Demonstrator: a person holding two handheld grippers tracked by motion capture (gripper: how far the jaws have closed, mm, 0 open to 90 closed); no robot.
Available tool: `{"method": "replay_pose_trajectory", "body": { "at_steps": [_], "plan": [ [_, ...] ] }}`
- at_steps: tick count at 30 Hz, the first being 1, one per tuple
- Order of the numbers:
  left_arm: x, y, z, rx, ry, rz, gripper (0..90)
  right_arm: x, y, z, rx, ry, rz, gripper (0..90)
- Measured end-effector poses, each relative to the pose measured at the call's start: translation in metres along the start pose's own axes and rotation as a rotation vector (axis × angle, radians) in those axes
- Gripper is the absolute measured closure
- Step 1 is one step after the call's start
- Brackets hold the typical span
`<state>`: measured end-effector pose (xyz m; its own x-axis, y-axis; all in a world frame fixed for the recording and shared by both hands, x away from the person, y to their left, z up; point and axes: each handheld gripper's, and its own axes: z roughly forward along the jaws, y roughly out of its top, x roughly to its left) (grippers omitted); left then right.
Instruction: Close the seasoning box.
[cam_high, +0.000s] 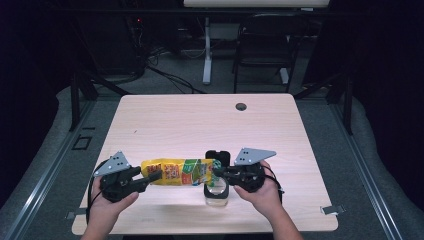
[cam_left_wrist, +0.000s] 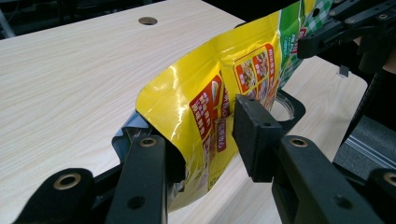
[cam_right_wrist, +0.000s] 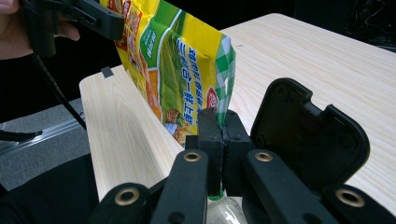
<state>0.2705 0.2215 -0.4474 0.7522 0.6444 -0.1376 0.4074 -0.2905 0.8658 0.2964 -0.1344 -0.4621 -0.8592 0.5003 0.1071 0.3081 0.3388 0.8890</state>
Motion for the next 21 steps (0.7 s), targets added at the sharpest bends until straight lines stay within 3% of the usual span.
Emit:
{"method": "replay_pose_trajectory", "body": {
  "at_steps": [21],
  "plan": [
    [-0.0022,0.0051,0.0004,-0.006,-0.005,0.007,67.6,-0.0027,-0.0027,-0.0016,0.009,-0.003,-0.007,88.8]
  ]
}}
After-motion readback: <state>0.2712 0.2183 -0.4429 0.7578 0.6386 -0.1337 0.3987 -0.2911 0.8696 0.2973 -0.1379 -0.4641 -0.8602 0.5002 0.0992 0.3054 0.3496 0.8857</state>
